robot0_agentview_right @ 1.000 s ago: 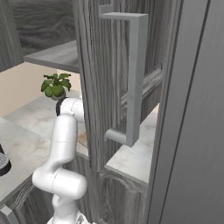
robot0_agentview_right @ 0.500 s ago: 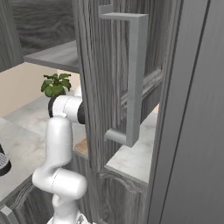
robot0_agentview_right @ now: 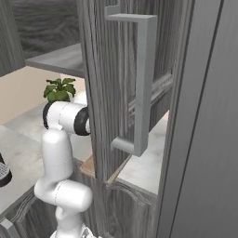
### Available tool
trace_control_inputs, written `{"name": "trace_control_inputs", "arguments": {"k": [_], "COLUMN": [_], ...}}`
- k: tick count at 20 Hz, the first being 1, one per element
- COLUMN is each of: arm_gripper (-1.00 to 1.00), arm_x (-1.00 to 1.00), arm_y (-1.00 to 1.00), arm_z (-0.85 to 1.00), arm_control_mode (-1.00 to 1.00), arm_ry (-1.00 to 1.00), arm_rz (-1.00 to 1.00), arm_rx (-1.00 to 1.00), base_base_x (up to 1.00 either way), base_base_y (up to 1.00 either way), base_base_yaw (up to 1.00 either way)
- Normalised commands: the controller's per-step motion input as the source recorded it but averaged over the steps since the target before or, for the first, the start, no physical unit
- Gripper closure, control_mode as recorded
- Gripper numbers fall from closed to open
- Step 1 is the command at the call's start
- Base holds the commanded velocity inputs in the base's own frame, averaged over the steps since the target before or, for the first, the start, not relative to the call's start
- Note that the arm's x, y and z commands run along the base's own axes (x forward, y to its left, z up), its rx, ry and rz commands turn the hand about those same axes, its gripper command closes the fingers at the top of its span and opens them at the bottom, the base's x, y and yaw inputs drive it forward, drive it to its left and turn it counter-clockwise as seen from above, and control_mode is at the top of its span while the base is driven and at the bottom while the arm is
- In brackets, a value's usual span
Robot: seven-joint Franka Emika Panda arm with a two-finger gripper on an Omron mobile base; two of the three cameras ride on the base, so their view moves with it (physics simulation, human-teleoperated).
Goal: Move the cutting board and knife to the sink. Then move spray from the cabinet to the counter.
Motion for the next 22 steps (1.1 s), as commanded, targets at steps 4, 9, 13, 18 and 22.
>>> {"name": "trace_control_inputs", "arguments": {"k": [4, 9, 13, 18, 22], "arm_gripper": [-1.00, -1.00, -1.00, -1.00, -1.00], "arm_x": [-0.32, 0.00, -0.49, -0.51, 0.18], "arm_y": [0.07, 0.05, 0.00, 0.00, 0.09], "arm_z": [-0.11, 0.00, -0.01, 0.00, 0.00], "arm_control_mode": [-1.00, -1.00, -1.00, -1.00, -1.00], "arm_ry": [-0.12, -0.05, 0.00, 0.00, 0.01], "arm_rz": [-0.01, 0.00, -0.05, -0.06, -0.05], "arm_rx": [0.01, 0.00, 0.03, 0.03, 0.00], "base_base_x": [0.00, 0.00, 0.00, 0.00, 0.00], "base_base_y": [0.00, 0.00, 0.00, 0.00, 0.00], "base_base_yaw": [0.00, 0.00, 0.00, 0.00, 0.00]}}
